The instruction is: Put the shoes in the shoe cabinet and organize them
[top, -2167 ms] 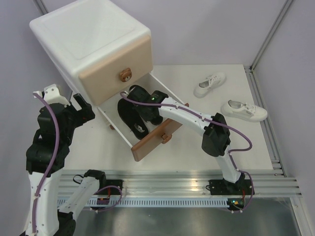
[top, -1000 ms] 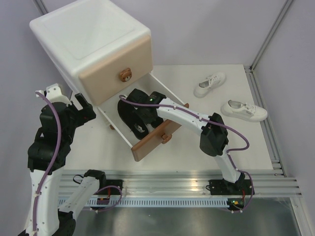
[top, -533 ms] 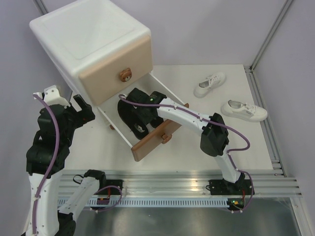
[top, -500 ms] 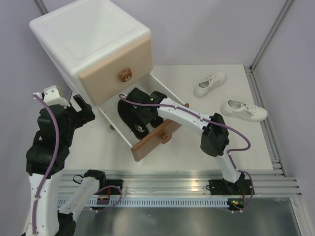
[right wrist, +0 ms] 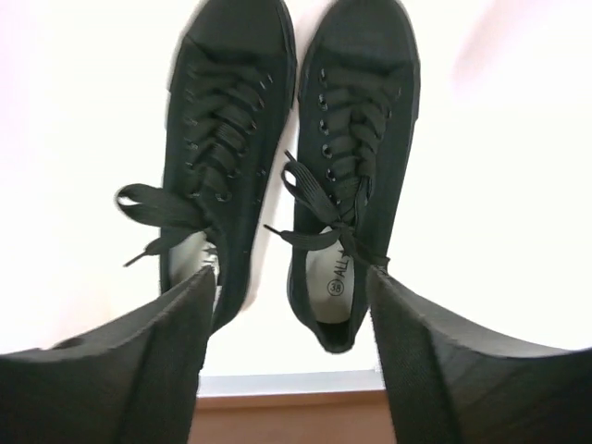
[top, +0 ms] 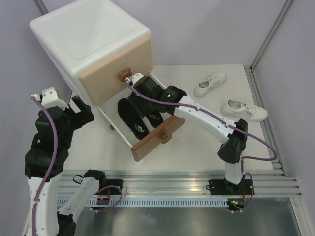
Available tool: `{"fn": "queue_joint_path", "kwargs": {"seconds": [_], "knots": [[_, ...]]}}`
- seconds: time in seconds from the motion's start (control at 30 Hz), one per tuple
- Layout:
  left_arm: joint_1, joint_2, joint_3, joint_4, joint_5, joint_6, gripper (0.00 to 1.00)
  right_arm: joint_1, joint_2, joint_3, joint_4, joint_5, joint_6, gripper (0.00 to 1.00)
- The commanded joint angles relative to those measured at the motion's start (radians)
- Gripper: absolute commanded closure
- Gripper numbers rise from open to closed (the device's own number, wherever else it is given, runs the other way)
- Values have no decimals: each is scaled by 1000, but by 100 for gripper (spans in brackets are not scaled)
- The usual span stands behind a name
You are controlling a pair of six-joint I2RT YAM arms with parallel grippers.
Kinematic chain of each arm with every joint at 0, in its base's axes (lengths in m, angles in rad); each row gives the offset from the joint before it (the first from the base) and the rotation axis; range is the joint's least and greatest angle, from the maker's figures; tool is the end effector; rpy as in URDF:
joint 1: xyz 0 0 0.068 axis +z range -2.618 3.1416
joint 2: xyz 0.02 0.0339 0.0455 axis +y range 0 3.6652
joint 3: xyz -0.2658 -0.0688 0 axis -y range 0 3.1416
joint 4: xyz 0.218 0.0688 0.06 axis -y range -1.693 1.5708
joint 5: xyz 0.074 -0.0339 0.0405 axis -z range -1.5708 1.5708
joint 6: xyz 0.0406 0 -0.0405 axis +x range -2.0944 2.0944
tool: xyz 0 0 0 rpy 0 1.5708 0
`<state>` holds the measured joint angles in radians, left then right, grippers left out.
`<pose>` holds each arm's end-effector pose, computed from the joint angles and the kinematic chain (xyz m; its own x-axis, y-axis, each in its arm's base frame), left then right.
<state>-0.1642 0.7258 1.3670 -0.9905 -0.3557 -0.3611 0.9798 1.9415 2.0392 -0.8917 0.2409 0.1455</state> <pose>0.0667 0.0033 0.4301 -0.2560 -0.2933 -0.9211 -0.2779 0.9350 -0.2205 0.2348 0.3325 0.3613 -0.4966 -0.4874 -0.7183 -0.6481 0.7587 -0.0667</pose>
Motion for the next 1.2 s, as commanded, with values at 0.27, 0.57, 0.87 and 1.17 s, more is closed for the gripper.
{"fn": "queue_joint_path", "kwargs": {"seconds": [0.27, 0.57, 0.87, 1.17], "knots": [[-3, 1, 53, 33, 12, -21, 0, 16, -471, -431, 430, -26, 6, 14], [-3, -3, 30, 38, 17, -24, 0, 17, -824, -880, 634, -8, 84, 11], [-3, 1, 29, 41, 29, -27, 0, 20, -1052, -1146, 594, -77, 103, 12], [-3, 14, 43, 47, 34, -35, 0, 20, -1029, -1260, 554, -285, 115, 12]]}}
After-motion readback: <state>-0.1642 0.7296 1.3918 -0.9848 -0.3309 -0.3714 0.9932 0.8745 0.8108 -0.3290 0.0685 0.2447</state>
